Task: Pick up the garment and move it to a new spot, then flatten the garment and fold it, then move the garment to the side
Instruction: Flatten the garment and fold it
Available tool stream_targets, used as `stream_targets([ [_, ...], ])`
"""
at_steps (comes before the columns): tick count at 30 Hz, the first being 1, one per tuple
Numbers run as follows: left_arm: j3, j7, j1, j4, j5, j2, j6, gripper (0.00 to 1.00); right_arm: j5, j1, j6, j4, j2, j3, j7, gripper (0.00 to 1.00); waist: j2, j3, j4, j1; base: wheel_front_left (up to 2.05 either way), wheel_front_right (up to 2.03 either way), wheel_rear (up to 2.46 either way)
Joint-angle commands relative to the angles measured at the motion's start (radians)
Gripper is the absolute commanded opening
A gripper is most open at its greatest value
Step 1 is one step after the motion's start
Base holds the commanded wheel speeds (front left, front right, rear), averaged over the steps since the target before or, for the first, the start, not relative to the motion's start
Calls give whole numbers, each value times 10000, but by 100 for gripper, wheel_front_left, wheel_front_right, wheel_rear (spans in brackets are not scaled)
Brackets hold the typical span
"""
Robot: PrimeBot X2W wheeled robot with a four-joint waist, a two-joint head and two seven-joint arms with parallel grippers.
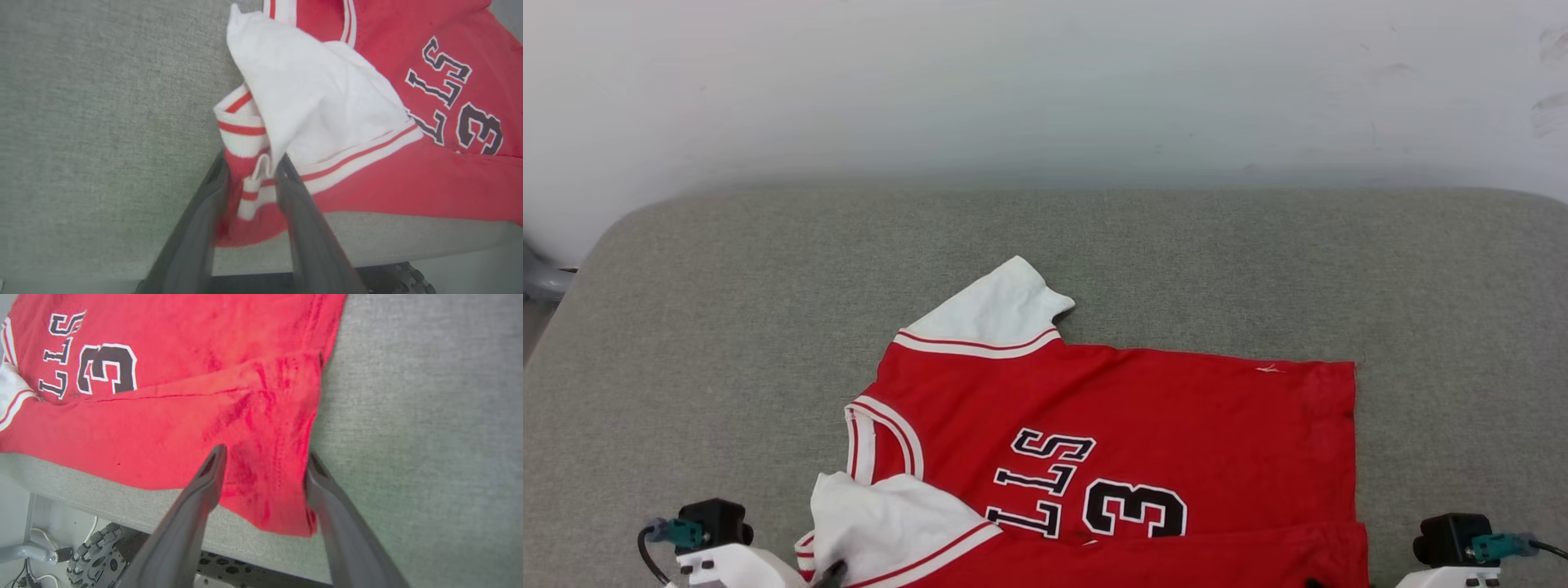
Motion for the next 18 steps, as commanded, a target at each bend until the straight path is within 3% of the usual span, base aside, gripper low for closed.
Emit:
stream_targets([
  [1, -24, -150, -256, 165, 122, -68, -120, 100, -129, -18, -10, -32, 83, -12, -453, 100, 0, 5, -26, 1, 0, 0, 0],
  [4, -44, -405, -529, 368, 335, -49, -207, 100, -429, -237, -10, -243, 70, 40, -1585, 100, 0, -4, -56, 1, 0, 0, 0],
  [5, -60, -799, -860, 323, 737, 76, -261, 100, -739, -392, -12, -424, 161, -51, -2781, 100, 0, -18, -110, 1, 0, 0, 0],
  [8, -65, -1305, -1219, 191, 1230, 115, -203, 100, -1172, -587, -10, -671, 368, -294, -3743, 100, 0, 24, -147, 1, 0, 0, 0],
  [18, -101, -2677, -3270, 182, 2544, -158, -146, 100, -2147, -1718, -10, -1936, 789, -653, -5144, 100, 0, 1380, -538, 1, 0, 0, 0],
])
